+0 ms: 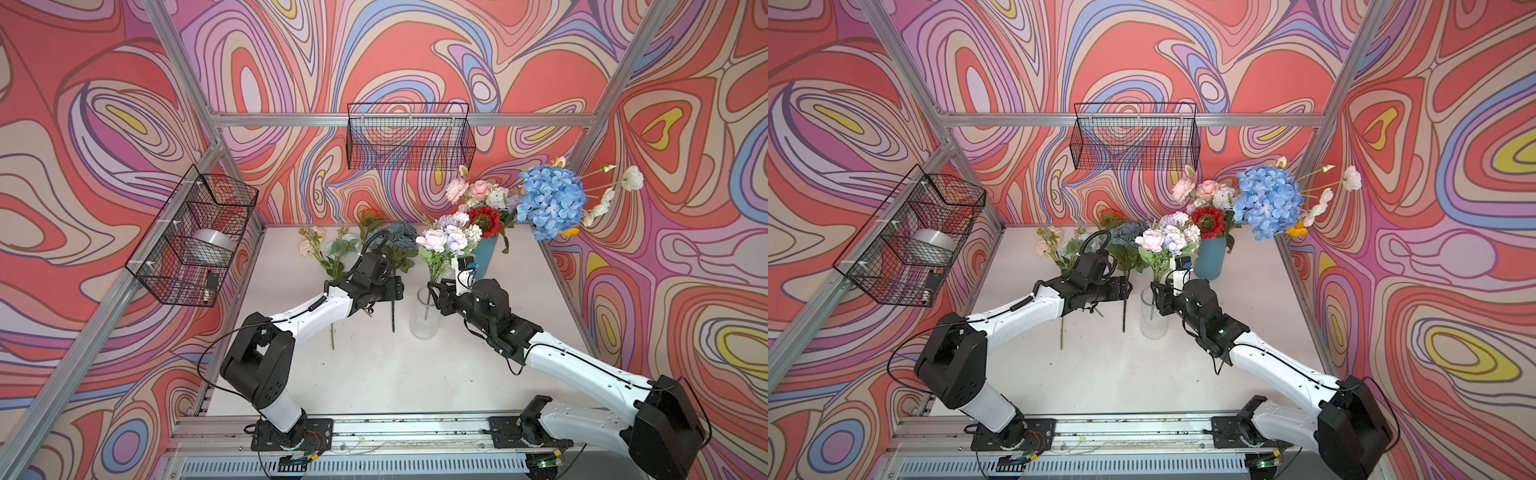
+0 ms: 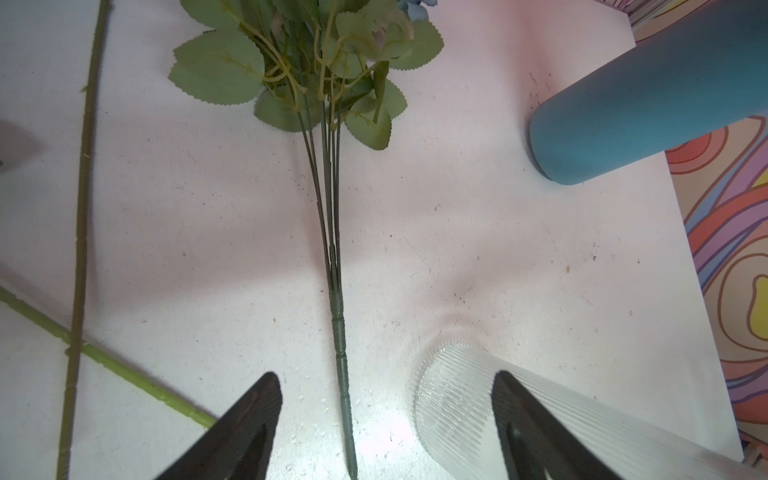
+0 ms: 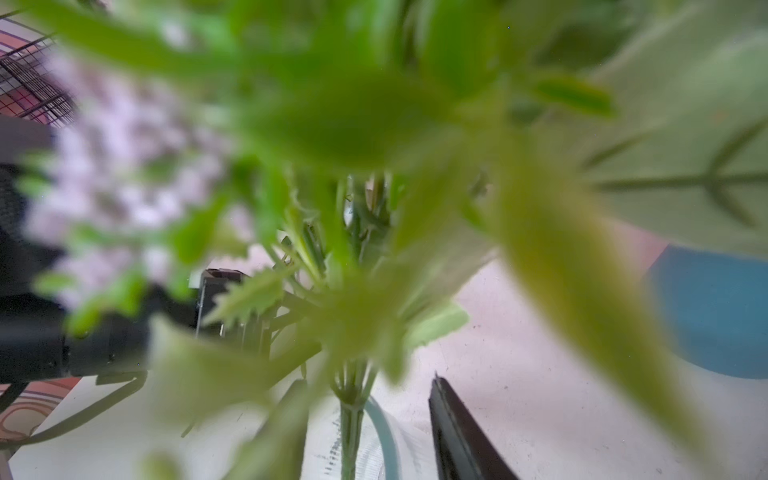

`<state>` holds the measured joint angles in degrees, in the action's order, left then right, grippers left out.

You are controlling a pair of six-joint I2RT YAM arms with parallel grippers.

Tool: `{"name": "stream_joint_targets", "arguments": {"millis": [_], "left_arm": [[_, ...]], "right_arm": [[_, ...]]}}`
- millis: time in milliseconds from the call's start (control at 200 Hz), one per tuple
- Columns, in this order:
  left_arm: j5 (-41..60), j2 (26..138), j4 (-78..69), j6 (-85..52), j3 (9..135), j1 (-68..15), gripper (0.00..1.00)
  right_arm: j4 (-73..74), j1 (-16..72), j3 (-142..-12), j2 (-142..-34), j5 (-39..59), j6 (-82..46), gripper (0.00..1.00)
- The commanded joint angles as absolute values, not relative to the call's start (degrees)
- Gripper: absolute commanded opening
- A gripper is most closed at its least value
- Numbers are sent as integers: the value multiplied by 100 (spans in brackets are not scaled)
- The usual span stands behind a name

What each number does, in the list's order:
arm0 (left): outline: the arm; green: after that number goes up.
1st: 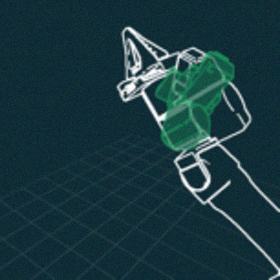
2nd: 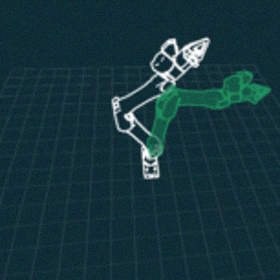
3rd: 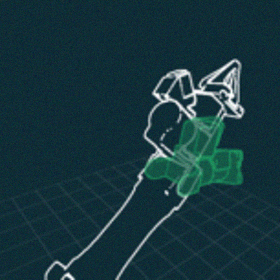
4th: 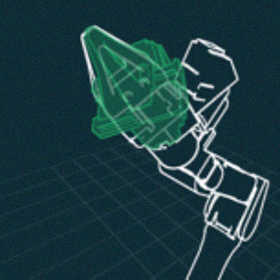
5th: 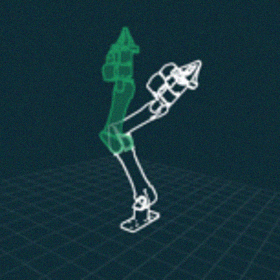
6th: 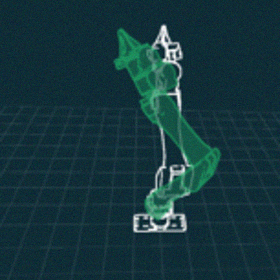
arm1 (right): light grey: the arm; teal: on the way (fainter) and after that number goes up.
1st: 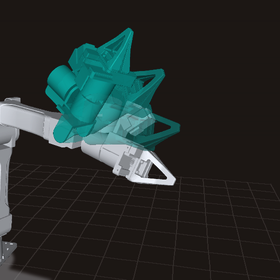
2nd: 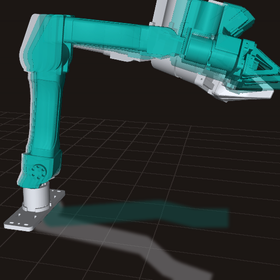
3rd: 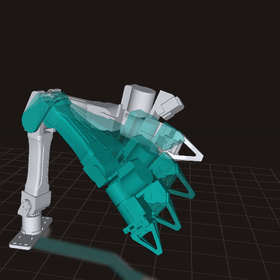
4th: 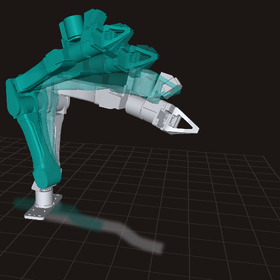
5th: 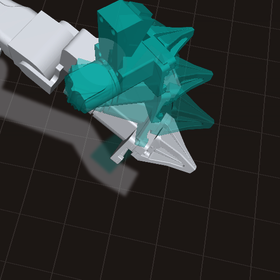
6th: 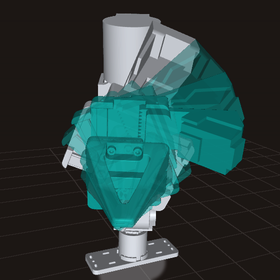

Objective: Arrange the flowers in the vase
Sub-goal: 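Release the bunch and reach the left gripper to the blue-grey rose stems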

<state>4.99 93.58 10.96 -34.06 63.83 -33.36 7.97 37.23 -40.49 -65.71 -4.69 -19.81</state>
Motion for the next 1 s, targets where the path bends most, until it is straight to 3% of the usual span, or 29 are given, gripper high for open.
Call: {"name": "stream_joint_targets", "arguments": {"millis": [0,335,501,666,991], "left_arm": [[442,9387,1117,-3339,6356,-3314,83],[376,9335,1117,-3264,6208,-3305,83],[340,9317,1099,-3232,6149,-3303,83],[329,9393,1020,-3249,6072,-3296,83],[355,9756,1046,-3244,6264,-3270,83]], "right_arm": [[973,3744,-4045,-6585,-584,-1962,51],[1043,3739,-4444,-7131,-1001,-1723,50],[1286,3745,-4332,-7079,-893,-1676,28],[1543,3775,-3898,-6686,-912,-1476,21],[1688,3885,-3351,-6435,-932,-1214,22]]}}
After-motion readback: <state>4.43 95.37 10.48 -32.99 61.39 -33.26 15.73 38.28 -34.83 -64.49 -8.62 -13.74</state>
